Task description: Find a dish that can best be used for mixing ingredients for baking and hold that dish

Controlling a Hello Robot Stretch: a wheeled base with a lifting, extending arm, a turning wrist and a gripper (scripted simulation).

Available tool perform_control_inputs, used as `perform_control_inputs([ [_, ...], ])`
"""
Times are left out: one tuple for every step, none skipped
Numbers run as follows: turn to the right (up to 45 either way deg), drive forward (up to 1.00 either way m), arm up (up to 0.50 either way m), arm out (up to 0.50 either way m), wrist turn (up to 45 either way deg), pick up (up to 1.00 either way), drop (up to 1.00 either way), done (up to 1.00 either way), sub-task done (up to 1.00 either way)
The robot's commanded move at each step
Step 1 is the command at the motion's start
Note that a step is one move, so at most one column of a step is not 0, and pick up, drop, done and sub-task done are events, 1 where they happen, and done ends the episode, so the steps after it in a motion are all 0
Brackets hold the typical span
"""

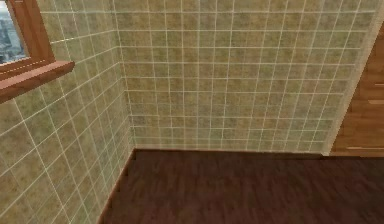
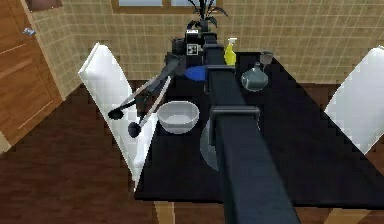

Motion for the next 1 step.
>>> perform_control_inputs([
  [0.0, 0.00, 0.00, 0.00, 45.0, 0.00, 0.00, 0.00, 0.00],
])
